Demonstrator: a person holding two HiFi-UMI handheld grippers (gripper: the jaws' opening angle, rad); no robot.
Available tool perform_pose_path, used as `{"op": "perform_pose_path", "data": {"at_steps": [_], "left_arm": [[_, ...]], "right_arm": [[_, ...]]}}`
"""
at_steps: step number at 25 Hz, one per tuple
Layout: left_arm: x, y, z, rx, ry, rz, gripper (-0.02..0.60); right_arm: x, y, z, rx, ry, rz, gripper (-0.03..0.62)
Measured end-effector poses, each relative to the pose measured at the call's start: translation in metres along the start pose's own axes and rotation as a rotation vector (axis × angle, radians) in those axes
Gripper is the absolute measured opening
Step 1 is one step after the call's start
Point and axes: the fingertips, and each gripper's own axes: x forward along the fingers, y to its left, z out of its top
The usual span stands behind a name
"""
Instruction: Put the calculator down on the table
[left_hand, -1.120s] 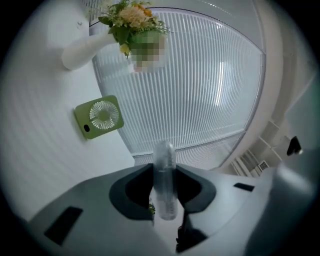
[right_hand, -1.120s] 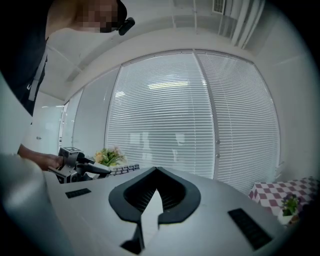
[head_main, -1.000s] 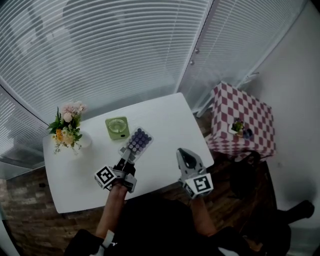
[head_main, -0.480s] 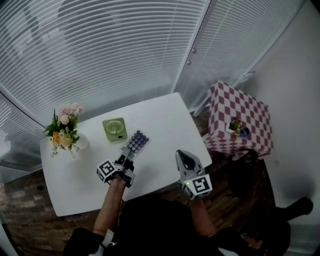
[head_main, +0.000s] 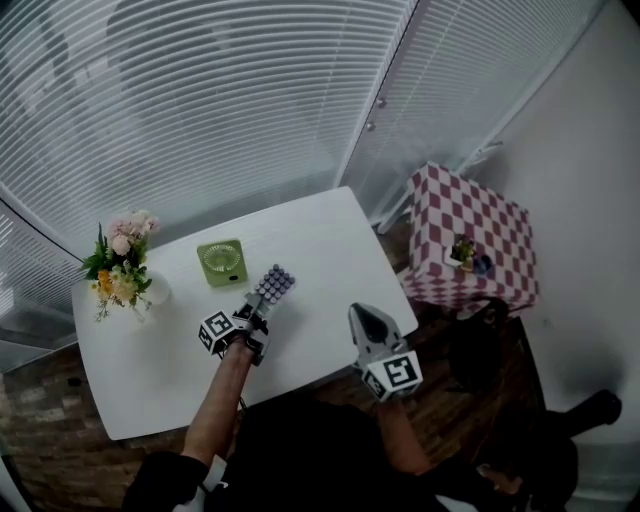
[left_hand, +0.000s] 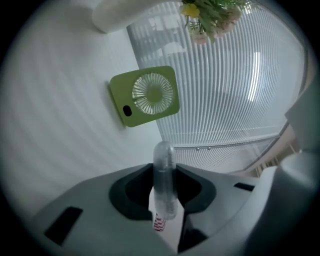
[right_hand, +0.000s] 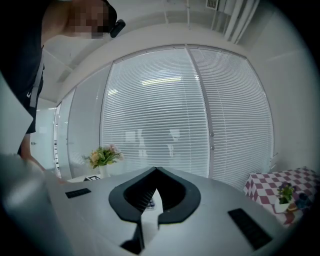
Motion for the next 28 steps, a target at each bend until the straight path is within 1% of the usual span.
{"op": "perform_pose_path", "data": {"at_steps": [4,10,13,17,23,28], "left_arm": [[0.009,0.029,-0.006,-0.018,0.016,0.054,0.098],[0.016,0.061,-0.004,-0.013,0.014,0.117,0.100],[0.019,0.066,-0.005,0.001,0.019,0.119,0.099],[0.025,0.067,-0.004,0.005,0.014,0.113,0.098],[0.035,0.077,0.002,0.022,0.009,0.130,0.098],[0.037,0.078,0.005,0.074,0.009,0.137,0.098]], "right_arm": [[-0.002,-0.002,-0.002,-0.001,0.010,-0.012,0.006],[-0.003,-0.005,-0.006,0.005,0.022,-0.021,0.006],[-0.004,-0.004,-0.007,-0.007,0.028,-0.022,0.006],[-0.007,-0.008,-0.008,0.008,0.032,-0.031,0.006],[-0.009,-0.010,-0.013,-0.006,0.043,-0.033,0.006],[-0.010,-0.010,-0.017,0.018,0.057,-0.047,0.006]]}}
